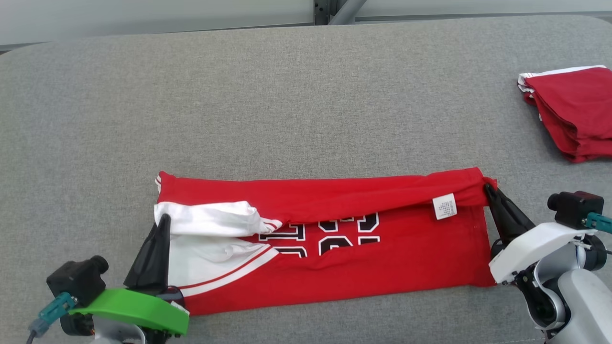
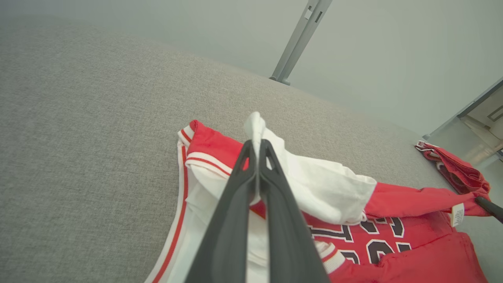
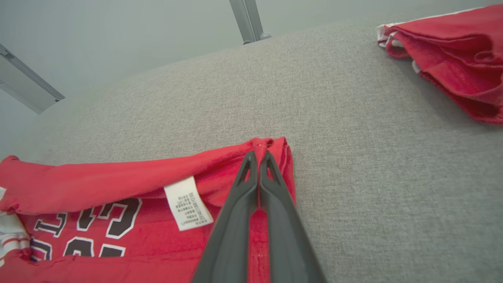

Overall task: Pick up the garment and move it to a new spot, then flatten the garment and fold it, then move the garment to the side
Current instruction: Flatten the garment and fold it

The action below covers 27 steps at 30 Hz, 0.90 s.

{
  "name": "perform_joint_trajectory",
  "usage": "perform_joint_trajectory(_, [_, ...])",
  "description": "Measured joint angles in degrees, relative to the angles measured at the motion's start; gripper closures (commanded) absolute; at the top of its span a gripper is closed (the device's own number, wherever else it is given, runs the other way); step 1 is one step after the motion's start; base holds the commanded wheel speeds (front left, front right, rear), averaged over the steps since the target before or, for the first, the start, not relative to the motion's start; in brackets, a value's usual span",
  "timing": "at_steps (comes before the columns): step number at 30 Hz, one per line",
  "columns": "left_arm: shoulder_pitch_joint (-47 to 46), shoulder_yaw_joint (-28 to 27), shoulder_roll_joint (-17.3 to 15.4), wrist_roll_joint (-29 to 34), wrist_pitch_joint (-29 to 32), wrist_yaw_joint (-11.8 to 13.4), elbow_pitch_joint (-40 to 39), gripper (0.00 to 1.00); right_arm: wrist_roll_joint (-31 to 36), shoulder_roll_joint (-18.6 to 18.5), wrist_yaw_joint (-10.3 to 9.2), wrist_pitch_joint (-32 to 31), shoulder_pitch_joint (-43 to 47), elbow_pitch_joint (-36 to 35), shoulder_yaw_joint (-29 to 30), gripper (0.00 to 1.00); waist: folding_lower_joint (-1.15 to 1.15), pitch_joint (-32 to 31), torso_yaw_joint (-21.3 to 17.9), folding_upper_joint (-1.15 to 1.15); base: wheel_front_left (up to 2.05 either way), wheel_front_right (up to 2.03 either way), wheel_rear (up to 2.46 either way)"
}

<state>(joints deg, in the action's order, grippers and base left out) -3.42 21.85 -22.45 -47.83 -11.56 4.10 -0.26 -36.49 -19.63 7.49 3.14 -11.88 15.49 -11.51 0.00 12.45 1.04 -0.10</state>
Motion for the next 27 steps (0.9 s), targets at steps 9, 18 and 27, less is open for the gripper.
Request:
perform_joint_trajectory(9, [2.6,1.1,1.3,-1.1,-0.6,-0.1,2.8,1.00,1.1,2.3,0.00,1.0,2.6,1.5,1.5,0.90,0.00,-1.0,0.0,0.00,0.00,0.00,0.00])
perform_joint_trajectory(18, [6.2,-0.2,2.0,-2.8,-1.7,-0.6,5.0,0.00,0.8,4.2,0.00,4.5,6.4,1.9,4.2,0.00,0.00,-2.5,-1.0,0.00,0.00,0.00,0.00])
perform_joint_trajectory(27, [9.2,-3.0,1.6,-2.0,-2.7,0.2,2.9,0.00,1.5,5.4,0.00,6.0,11.1,0.6,10.2,0.00,0.00,-4.3,-1.7,0.00,0.00,0.00,0.00])
